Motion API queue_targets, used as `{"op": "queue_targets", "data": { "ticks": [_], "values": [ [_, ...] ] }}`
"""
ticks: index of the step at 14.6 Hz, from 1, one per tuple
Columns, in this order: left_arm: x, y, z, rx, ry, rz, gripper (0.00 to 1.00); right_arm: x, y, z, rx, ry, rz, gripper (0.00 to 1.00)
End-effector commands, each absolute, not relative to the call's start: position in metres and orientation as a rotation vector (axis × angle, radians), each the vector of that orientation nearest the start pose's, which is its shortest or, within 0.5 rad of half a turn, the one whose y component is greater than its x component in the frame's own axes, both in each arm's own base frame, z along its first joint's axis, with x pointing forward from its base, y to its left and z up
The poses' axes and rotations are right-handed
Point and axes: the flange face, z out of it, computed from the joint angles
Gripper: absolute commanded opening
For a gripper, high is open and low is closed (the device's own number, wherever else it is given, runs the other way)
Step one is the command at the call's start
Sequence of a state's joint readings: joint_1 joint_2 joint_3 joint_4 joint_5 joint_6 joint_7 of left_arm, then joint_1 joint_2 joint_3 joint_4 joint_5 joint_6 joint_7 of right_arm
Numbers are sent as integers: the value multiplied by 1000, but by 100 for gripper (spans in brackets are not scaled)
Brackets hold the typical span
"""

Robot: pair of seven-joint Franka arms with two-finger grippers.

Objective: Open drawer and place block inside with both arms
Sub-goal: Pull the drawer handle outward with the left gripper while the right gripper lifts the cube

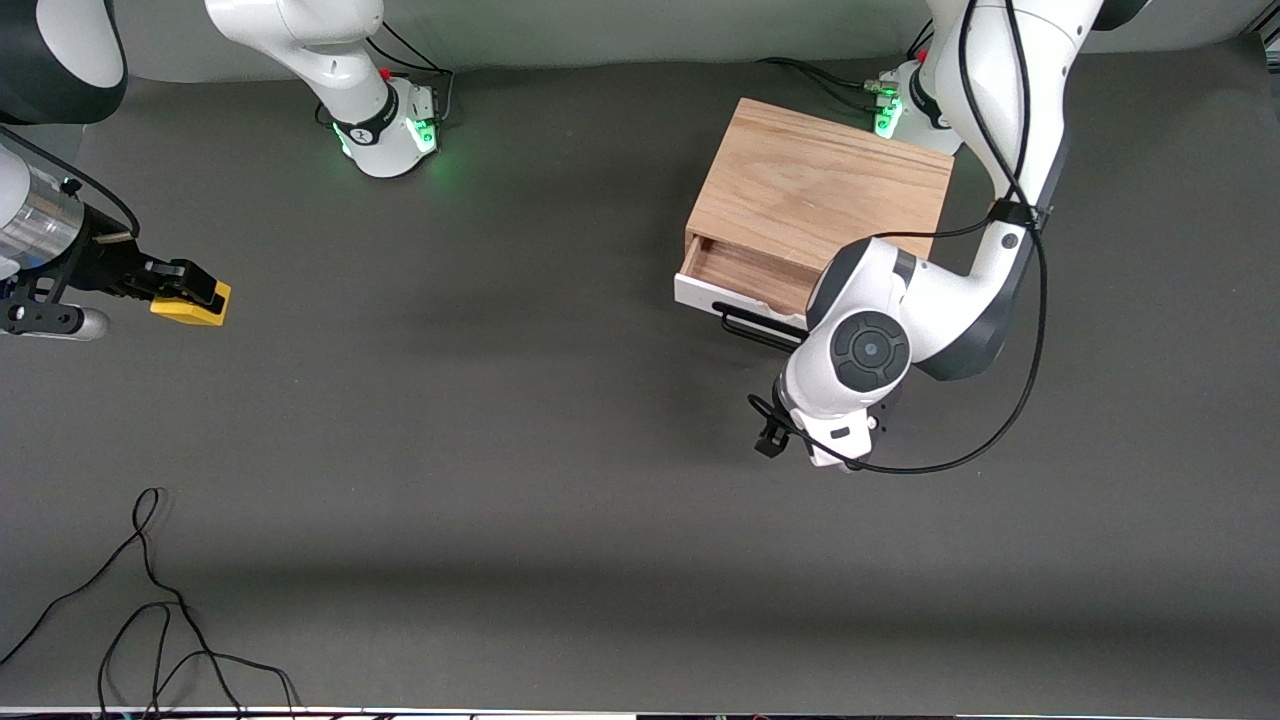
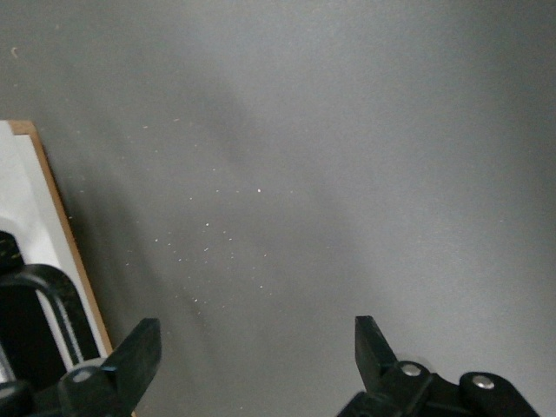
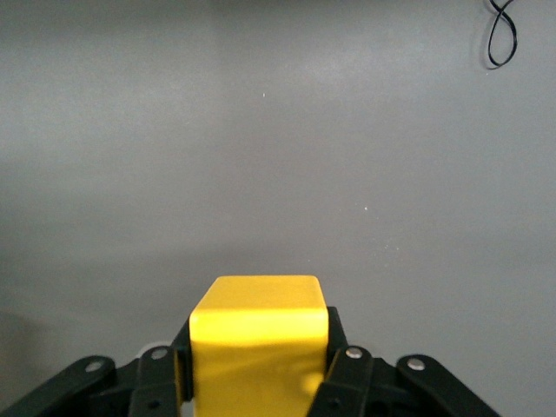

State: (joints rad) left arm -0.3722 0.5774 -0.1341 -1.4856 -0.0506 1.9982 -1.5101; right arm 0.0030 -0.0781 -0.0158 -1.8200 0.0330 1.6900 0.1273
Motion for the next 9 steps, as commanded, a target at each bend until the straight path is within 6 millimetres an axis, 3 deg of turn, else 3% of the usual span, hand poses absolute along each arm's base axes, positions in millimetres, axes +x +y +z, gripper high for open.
{"op": "queue_targets", "data": {
  "ticks": [1, 4, 9],
  "values": [
    [614, -325, 338, -2708, -1531, 224, 99, 525, -2, 563, -3111, 267, 69, 48],
    [595, -321, 328, -2589, -1453, 351, 99, 525, -2, 563, -3111, 267, 69, 48],
    [590, -333, 307, -2586, -1450, 373, 99, 525, -2, 563, -3112, 263, 69, 48]
  ]
}}
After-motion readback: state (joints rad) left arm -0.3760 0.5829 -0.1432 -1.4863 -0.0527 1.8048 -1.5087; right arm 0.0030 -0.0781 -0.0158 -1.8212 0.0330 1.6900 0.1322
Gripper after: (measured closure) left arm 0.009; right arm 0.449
